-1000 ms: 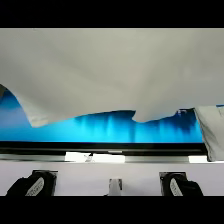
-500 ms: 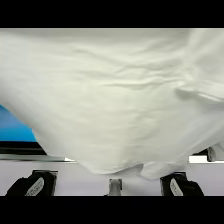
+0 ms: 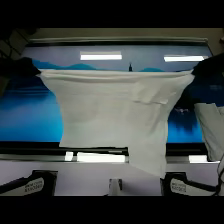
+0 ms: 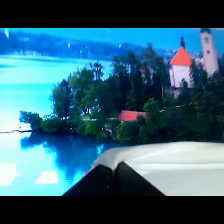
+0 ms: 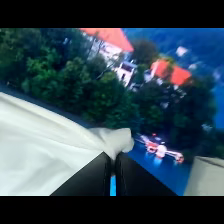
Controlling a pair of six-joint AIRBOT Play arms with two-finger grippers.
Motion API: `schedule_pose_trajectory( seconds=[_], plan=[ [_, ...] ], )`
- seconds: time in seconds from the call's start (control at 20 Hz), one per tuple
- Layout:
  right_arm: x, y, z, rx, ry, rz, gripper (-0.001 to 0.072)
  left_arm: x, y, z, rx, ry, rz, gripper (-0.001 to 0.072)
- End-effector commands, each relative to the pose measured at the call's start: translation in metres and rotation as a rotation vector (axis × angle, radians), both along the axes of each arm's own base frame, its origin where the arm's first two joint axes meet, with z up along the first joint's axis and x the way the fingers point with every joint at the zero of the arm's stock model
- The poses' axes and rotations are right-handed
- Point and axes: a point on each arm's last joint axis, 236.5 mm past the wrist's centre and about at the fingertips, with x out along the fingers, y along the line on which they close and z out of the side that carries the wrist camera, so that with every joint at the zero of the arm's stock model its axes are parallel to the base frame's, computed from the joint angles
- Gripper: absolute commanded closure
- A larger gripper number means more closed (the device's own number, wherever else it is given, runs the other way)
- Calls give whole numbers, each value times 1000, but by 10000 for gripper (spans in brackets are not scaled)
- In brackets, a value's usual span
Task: Fold the shirts.
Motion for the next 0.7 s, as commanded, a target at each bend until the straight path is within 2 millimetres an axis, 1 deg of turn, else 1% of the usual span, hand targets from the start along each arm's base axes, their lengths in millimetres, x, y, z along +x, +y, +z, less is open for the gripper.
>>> schedule_pose_trajectory(
  seconds=[0.0,0.05,0.15,0.25,0.3,0.35,0.45,0.55,0.6,0.65],
  plan=[
    [56,29,-92,234,128,-41,684,38,5,-90,-27,152,27,677],
    [77,37,-101,299,94,-63,684,49,6,-104,-36,155,41,677],
    [108,42,-112,377,29,-106,684,71,6,-121,-66,130,72,677],
    [123,40,-121,394,-2,-132,684,93,8,-133,-111,98,134,677],
    [124,40,-126,394,4,-135,684,101,7,-139,-138,95,160,676],
    [123,40,-132,393,21,-133,684,106,4,-147,-165,98,170,676],
    [114,44,-144,392,78,-106,684,107,-5,-168,-211,151,171,676],
    [95,50,-157,380,162,-43,684,92,-16,-187,-224,239,127,676],
    [82,50,-161,357,207,4,684,83,-19,-189,-204,259,73,676],
    [64,46,-165,320,268,38,684,75,-16,-189,-174,273,30,676]
  ],
)
